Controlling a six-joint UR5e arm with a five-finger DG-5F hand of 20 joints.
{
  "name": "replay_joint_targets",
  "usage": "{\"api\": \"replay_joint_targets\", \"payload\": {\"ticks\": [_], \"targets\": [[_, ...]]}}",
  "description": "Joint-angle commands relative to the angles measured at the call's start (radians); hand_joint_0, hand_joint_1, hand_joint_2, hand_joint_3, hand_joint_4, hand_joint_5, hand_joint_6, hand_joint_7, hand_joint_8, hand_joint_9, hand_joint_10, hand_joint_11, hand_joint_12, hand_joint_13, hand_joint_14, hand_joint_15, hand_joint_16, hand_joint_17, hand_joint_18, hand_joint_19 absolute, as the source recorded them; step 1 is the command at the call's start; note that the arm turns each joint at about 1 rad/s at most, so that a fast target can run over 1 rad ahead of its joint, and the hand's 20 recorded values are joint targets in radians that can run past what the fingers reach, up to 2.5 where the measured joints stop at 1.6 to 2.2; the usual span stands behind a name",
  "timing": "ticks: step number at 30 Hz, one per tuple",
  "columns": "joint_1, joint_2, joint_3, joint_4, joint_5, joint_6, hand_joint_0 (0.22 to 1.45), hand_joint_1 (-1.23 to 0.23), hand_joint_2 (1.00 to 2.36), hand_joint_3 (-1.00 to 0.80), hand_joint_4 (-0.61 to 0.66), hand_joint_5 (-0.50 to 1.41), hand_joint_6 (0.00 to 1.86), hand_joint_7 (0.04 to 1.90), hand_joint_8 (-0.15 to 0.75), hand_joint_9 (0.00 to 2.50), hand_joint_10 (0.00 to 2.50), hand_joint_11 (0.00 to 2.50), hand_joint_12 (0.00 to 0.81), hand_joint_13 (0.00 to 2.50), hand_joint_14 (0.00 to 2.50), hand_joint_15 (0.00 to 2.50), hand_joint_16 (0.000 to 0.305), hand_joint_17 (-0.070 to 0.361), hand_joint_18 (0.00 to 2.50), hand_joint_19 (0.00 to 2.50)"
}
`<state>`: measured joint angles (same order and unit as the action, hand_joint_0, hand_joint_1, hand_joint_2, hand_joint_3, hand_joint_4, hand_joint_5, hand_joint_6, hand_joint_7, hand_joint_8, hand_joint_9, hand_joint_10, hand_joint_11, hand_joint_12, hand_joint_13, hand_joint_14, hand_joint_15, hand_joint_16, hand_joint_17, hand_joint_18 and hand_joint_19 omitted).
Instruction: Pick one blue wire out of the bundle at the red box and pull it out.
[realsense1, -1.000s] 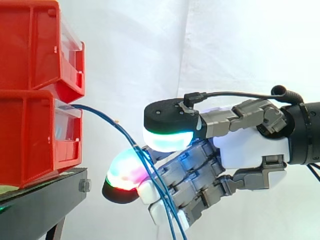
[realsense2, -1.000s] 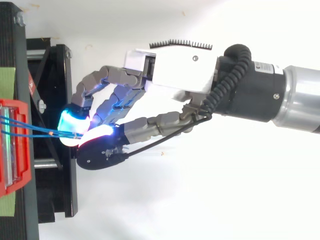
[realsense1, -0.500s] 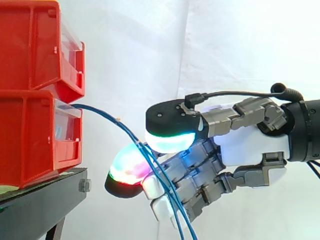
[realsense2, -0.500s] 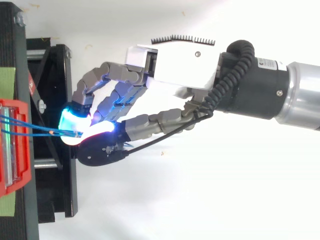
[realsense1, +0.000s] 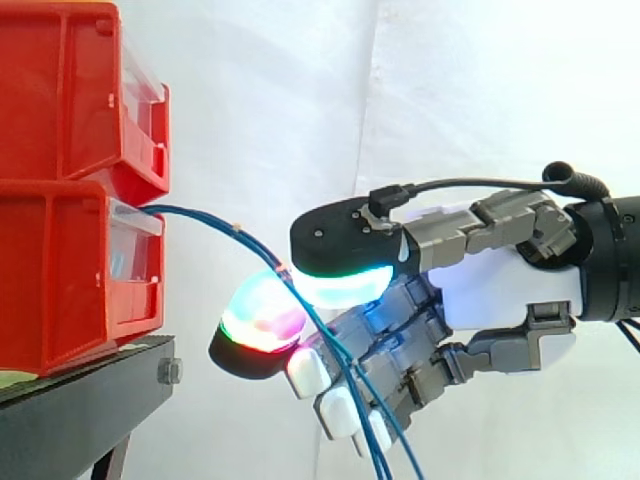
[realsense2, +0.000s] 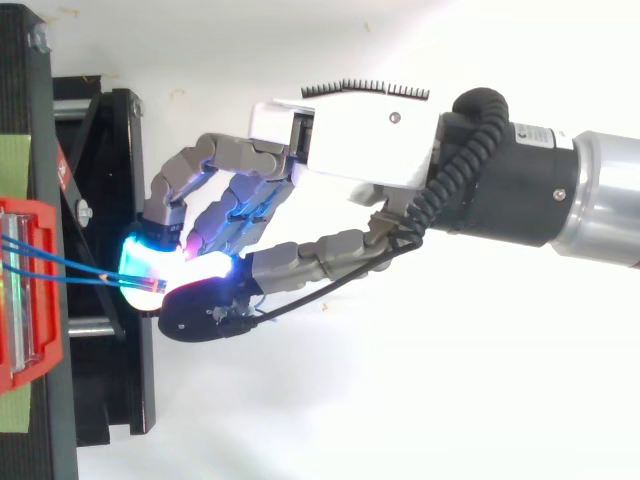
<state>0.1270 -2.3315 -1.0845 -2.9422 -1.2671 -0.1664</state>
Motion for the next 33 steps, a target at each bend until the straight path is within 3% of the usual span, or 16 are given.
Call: {"api": "replay_joint_targets", "payload": {"ticks": [1,9,13,16,22,25,26,29,33], "targets": [[0.000,0.009,0.000,-0.002,0.000,0.001,0.63,-0.79,1.00,0.02,0.02,-0.18,0.99,0.71,0.378,0.91,0.00,0.51,0.437,1.07,0.01,0.44,0.059,0.133,0.99,0.38],[0.000,0.026,0.000,-0.064,-0.031,-0.001,0.64,-0.77,1.04,0.00,-0.10,-0.17,0.97,0.80,0.376,1.00,0.00,0.50,0.432,1.12,0.01,0.45,0.059,0.133,1.02,0.41],[0.000,0.034,0.000,-0.107,-0.046,-0.002,0.61,-0.73,1.01,-0.15,0.00,-0.16,0.94,0.91,0.355,1.01,0.00,0.43,0.420,1.12,0.02,0.46,0.057,0.128,0.98,0.44],[-0.004,0.038,0.000,-0.126,-0.051,-0.002,0.64,-0.74,1.01,-0.15,-0.03,-0.16,0.93,0.99,0.355,1.00,0.01,0.46,0.412,1.12,0.01,0.47,0.054,0.121,0.97,0.44],[-0.006,0.047,-0.002,-0.144,-0.054,-0.001,0.70,-0.76,1.02,-0.16,-0.12,-0.19,0.98,0.90,0.339,0.97,0.01,0.53,0.387,1.11,0.02,0.49,0.048,0.109,0.95,0.44],[-0.006,0.049,-0.002,-0.150,-0.054,-0.001,0.72,-0.77,1.02,-0.22,-0.08,-0.20,0.99,0.82,0.335,0.95,0.01,0.53,0.384,1.11,0.02,0.50,0.048,0.108,0.95,0.44],[-0.006,0.049,0.000,-0.152,-0.054,-0.001,0.69,-0.78,1.01,-0.27,-0.01,-0.20,0.99,0.77,0.330,0.95,0.01,0.53,0.380,1.11,0.02,0.51,0.048,0.108,0.95,0.44],[-0.006,0.054,0.000,-0.153,-0.057,-0.001,0.63,-0.76,1.01,-0.37,0.09,-0.17,0.96,0.82,0.341,0.98,0.01,0.52,0.387,1.11,0.02,0.52,0.049,0.109,0.93,0.48],[-0.007,0.061,-0.002,-0.166,-0.061,-0.001,0.57,-0.69,1.01,-0.40,0.11,-0.16,0.95,0.84,0.355,1.01,0.01,0.52,0.402,1.13,0.02,0.52,0.050,0.113,0.93,0.50]]}}
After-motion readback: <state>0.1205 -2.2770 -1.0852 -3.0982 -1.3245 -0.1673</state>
